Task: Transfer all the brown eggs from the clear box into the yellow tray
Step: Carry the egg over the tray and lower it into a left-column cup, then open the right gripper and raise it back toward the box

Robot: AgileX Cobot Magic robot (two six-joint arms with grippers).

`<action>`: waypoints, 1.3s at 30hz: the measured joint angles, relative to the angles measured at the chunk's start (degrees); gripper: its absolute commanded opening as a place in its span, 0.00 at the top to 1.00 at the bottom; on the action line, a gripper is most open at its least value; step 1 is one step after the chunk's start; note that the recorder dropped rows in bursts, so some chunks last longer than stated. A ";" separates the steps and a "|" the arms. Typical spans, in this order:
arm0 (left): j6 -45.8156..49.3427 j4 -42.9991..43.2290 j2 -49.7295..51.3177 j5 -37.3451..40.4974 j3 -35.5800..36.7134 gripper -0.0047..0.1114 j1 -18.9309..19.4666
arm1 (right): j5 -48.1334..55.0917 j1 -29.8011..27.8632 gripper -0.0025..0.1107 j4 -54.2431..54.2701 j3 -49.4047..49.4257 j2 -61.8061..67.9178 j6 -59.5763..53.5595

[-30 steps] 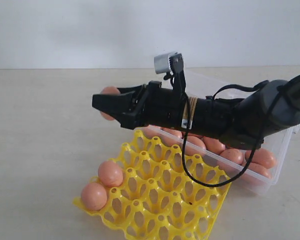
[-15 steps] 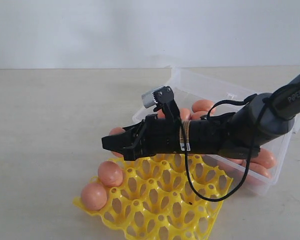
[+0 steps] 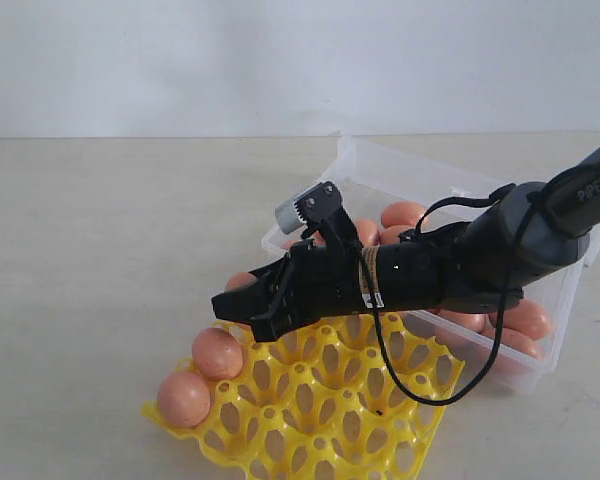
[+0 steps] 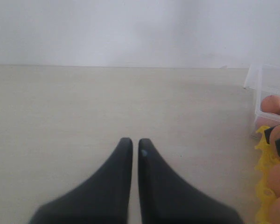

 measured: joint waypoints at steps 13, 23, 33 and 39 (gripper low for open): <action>0.00 0.00 0.00 0.00 0.00 0.92 0.00 | 0.31 0.00 0.80 -1.48 0.00 0.00 -1.17; 0.00 0.00 0.00 0.00 0.00 0.92 0.00 | 0.41 0.00 0.50 -1.60 0.00 0.00 -1.17; 0.00 0.00 0.00 0.00 0.00 0.92 0.00 | -0.11 0.00 0.50 2.59 0.00 -0.35 -3.21; 0.00 0.00 0.00 0.00 0.00 0.92 0.00 | -1.11 0.00 0.64 9.03 0.00 -6.35 -6.27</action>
